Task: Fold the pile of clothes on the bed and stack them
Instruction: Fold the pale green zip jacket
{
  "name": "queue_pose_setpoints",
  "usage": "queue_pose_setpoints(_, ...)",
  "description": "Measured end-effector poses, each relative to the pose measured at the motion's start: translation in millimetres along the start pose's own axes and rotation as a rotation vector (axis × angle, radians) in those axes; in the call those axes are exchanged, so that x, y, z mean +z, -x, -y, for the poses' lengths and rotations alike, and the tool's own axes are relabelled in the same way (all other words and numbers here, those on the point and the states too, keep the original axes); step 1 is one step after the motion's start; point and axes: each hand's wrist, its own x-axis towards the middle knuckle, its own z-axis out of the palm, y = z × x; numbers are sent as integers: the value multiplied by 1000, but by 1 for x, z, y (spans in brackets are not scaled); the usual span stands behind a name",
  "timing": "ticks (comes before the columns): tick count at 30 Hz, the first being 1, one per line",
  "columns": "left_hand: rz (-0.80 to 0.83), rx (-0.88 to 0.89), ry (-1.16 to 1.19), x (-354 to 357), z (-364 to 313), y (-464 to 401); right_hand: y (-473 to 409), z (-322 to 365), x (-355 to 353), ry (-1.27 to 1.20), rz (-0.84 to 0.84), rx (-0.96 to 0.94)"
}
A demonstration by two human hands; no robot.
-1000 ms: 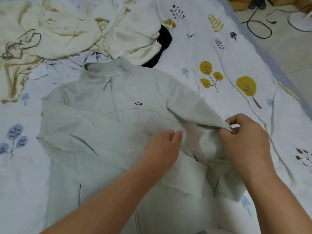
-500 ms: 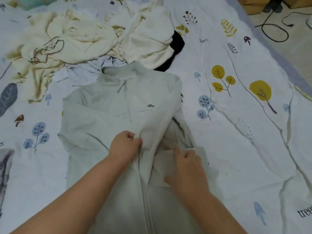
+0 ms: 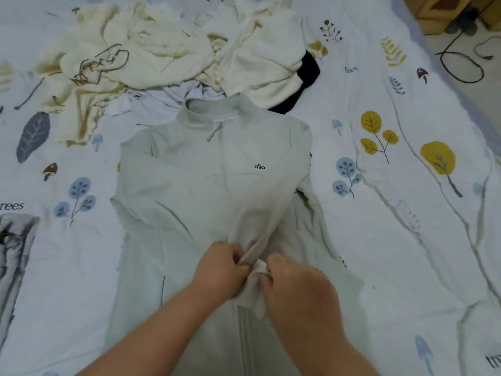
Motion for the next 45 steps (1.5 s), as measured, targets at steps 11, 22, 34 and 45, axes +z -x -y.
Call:
queue_pose_setpoints(11, -350, -364, 330, -53, 77, -4, -23, -6, 17, -349, 344, 29)
queue_pose_setpoints(22, -114, -358, 473, -45, 89, 23, -144, -60, 50, 186, 289, 242)
queue_pose_setpoints(34, -23, -455, 426, -68, 119, 36, -133, -101, 49, 347, 10, 68)
queue_pose_setpoints(45, -39, -379, 505, -60, 148, 71, -122, -101, 37, 418, 113, 155)
